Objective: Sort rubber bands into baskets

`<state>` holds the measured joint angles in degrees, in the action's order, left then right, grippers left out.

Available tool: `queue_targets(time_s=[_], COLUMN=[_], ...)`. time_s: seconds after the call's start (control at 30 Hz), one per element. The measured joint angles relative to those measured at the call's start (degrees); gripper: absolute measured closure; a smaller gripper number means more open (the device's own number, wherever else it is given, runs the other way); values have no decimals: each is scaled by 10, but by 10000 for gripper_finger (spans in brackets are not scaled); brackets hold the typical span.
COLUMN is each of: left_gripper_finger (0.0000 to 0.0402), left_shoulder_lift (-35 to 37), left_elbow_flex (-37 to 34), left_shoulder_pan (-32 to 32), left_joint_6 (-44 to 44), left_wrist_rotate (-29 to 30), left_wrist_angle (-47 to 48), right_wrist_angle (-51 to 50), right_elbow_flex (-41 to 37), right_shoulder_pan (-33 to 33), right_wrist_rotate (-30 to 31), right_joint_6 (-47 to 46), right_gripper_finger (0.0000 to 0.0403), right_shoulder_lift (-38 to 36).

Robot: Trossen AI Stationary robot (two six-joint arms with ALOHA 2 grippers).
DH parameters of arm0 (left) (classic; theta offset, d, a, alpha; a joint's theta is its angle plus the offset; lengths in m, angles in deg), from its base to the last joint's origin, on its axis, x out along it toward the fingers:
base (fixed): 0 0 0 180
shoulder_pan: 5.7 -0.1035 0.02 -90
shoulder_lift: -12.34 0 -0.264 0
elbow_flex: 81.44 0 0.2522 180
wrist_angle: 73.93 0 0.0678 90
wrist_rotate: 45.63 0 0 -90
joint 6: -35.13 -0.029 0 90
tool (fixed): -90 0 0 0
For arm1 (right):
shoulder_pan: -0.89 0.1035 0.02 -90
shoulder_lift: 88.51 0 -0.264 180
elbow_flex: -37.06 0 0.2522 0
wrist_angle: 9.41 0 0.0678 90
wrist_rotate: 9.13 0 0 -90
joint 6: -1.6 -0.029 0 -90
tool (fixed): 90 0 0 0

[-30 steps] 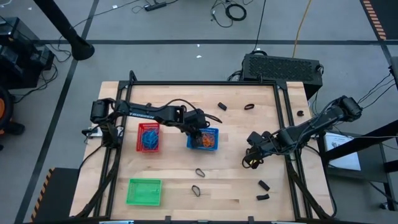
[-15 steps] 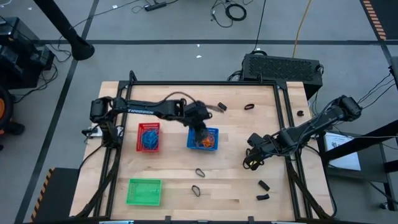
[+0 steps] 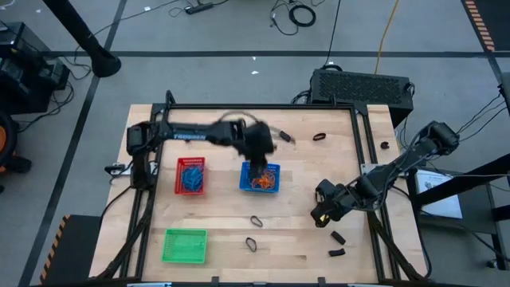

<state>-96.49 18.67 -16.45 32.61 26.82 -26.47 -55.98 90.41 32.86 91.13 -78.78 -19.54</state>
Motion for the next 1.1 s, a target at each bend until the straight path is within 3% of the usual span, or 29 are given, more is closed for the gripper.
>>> queue_targets(time_s=[0.17,0.43,0.8,1.1], left_gripper_finger=[288,288,288,288], left_shoulder_lift=[9,-10,-81,-122], left_elbow_flex=[1,-36,-46,-44], left_shoulder_pan=[112,242,274,274], left_joint_6=[-27,-85,-85,-82], left_wrist_rotate=[43,183,181,176], left_wrist_angle=[-4,-37,-102,-75], right_wrist_angle=[1,8,26,31], right_elbow_flex=[0,0,1,0], right_shoulder_pan=[17,19,28,45], right_wrist_rotate=[12,30,-2,-3], right_joint_6=[2,59,110,108], right_gripper_finger=[268,268,268,268], right_shoulder_lift=[24,71,85,83])
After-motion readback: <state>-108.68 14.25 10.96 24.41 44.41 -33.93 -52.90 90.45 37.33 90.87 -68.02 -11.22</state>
